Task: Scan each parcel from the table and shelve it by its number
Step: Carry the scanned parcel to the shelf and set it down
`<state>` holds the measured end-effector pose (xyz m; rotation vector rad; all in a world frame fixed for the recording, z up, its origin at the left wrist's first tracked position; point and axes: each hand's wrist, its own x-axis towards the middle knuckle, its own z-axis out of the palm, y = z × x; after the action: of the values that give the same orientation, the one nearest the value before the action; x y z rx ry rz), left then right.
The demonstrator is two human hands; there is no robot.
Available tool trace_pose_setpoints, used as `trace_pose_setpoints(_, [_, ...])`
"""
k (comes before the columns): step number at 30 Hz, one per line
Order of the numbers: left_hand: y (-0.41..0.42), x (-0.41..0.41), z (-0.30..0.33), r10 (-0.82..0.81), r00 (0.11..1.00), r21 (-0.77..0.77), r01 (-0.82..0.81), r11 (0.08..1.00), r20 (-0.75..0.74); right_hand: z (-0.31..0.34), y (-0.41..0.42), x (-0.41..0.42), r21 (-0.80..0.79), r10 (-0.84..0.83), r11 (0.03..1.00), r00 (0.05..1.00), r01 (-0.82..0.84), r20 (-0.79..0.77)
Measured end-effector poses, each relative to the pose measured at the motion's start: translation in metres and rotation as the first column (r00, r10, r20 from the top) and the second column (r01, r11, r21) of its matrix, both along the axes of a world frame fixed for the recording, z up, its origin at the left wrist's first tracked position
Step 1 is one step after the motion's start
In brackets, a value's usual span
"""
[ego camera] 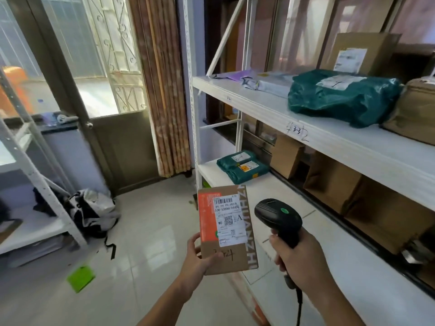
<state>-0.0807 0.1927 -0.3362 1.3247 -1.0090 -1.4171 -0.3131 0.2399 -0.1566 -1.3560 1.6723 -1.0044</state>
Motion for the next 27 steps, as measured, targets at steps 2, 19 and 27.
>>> trace_pose_setpoints(2, [-0.029,0.009,-0.001,-0.001,1.0,0.003,0.001,1.0,-0.001,0.001,-0.029,0.01,0.0,0.007,1.0,1.0,-0.007,-0.015])
trace_pose_setpoints(19, [-0.312,0.102,-0.035,-0.407,0.914,0.089,0.404,0.91,0.009,-0.022,-0.236,0.128,0.077,-0.292,0.952,0.955,0.295,-0.047])
trace_pose_setpoints(27, [-0.404,0.059,-0.061,-0.596,0.803,0.172,0.585,0.792,0.011,-0.036,-0.288,0.117,0.132,-0.461,0.877,0.886,0.462,-0.041])
